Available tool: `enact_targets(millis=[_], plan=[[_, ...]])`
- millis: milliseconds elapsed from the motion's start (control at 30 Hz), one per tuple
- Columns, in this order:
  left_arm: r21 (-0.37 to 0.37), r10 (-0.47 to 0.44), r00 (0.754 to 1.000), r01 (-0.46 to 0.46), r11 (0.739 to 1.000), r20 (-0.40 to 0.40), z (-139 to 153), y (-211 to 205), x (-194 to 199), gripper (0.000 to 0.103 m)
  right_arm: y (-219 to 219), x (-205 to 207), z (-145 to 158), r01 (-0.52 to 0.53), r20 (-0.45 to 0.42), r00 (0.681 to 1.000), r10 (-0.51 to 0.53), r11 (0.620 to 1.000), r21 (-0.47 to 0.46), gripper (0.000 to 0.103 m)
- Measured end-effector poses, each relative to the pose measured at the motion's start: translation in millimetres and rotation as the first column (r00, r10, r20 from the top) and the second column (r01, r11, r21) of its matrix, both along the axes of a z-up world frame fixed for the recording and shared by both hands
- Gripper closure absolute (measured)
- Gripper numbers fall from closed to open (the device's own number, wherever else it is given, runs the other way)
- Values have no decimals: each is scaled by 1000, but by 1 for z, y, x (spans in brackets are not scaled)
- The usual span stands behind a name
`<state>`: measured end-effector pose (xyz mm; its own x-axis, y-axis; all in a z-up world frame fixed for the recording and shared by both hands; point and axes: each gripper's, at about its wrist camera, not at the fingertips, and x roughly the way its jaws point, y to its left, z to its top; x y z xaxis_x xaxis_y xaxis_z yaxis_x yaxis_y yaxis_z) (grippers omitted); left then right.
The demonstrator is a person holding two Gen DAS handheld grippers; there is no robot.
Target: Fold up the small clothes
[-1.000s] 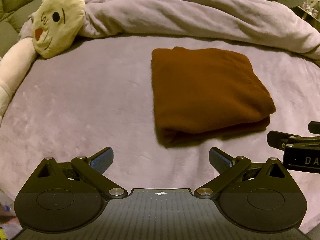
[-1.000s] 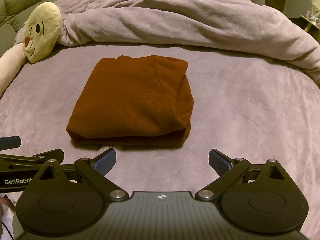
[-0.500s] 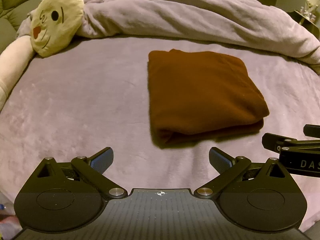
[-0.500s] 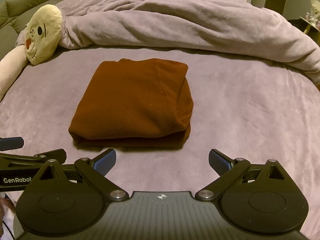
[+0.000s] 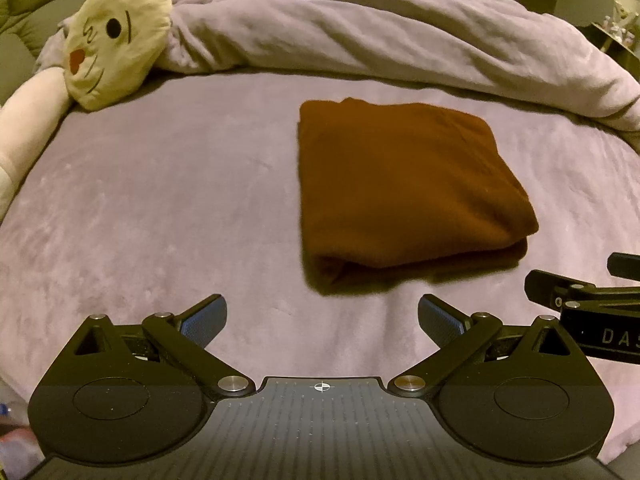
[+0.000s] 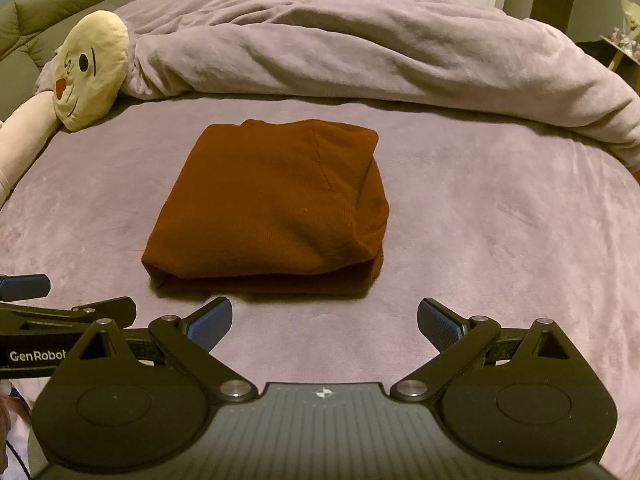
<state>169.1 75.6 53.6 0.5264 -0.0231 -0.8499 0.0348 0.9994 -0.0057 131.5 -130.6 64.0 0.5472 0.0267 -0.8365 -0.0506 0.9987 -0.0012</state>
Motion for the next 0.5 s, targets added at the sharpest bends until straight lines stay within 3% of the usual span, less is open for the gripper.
enact_targets(millis=[500], plan=[[5, 11, 1000, -11, 1000, -5, 1, 1, 2, 0, -1, -1, 1, 0, 7, 1000, 0, 1000, 5, 4]])
